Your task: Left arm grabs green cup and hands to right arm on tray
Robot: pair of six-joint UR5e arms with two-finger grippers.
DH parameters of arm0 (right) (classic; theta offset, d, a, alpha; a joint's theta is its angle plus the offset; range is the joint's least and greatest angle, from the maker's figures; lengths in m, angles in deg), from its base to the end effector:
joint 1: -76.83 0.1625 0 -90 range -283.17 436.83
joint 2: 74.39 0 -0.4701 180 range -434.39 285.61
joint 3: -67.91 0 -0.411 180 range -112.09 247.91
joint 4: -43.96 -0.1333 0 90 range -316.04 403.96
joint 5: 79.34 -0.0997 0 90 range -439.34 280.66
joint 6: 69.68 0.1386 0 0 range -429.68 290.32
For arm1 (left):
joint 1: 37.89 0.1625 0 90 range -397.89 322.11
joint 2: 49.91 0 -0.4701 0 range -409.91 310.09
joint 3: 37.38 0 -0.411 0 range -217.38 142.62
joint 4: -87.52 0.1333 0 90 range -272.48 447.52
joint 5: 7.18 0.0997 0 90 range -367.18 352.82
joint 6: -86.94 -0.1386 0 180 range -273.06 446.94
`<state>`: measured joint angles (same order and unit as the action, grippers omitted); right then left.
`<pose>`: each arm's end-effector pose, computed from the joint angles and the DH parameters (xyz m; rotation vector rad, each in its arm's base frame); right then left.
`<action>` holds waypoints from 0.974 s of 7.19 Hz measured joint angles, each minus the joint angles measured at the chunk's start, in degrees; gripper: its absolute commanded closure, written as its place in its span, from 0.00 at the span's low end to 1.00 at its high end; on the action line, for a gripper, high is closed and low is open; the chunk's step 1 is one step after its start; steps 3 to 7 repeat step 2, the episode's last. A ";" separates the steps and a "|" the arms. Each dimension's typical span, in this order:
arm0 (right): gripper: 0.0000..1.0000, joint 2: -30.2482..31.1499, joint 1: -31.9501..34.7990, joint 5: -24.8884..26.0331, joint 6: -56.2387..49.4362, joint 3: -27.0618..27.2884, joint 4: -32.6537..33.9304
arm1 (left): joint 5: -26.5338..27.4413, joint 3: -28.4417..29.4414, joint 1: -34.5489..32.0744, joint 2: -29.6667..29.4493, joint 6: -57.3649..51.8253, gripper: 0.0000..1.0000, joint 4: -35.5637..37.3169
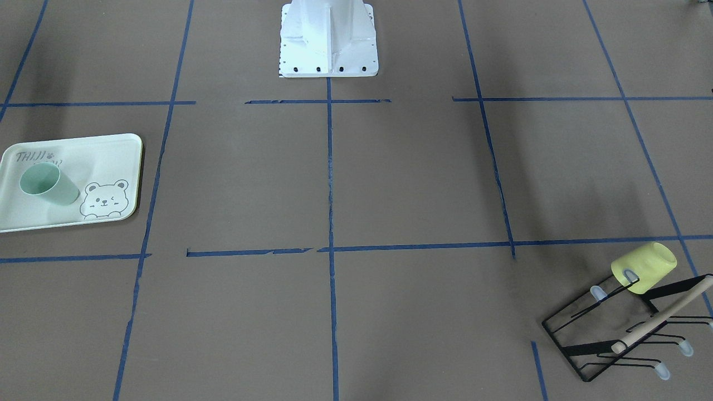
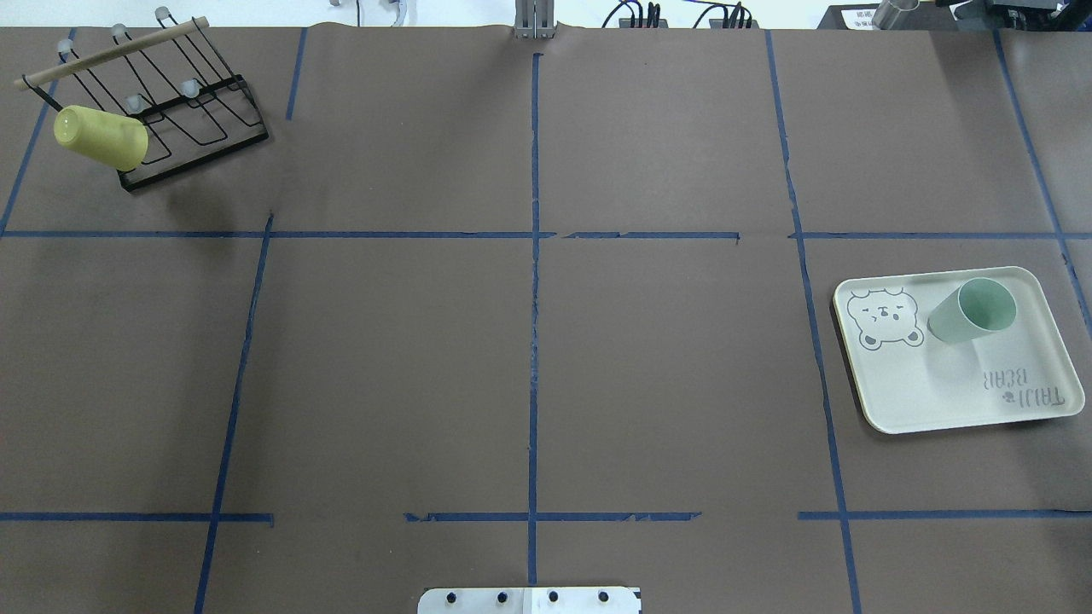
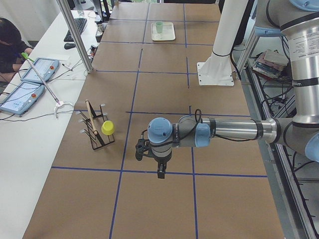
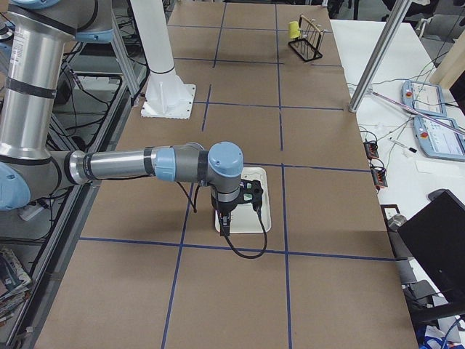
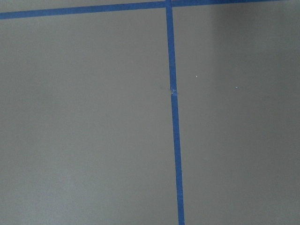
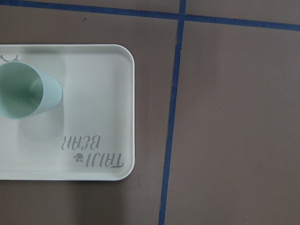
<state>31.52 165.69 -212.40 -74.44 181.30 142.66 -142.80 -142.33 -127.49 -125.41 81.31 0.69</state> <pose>0.0312 -0.3769 0.6645 0.0035 -0.7520 -0.0901 -0.0315 -0.3885 0.7160 -0.0086 0.7975 0.0807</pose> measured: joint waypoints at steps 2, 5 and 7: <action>0.00 0.00 0.00 0.00 -0.06 -0.27 0.00 | 0.00 0.00 0.03 -0.03 0.00 0.00 0.00; 0.00 0.00 0.00 0.00 -0.06 -0.27 0.00 | 0.00 0.00 0.03 -0.03 0.00 0.00 0.00; 0.00 0.00 0.00 0.00 -0.06 -0.27 0.00 | 0.00 0.00 0.03 -0.03 0.00 0.00 0.00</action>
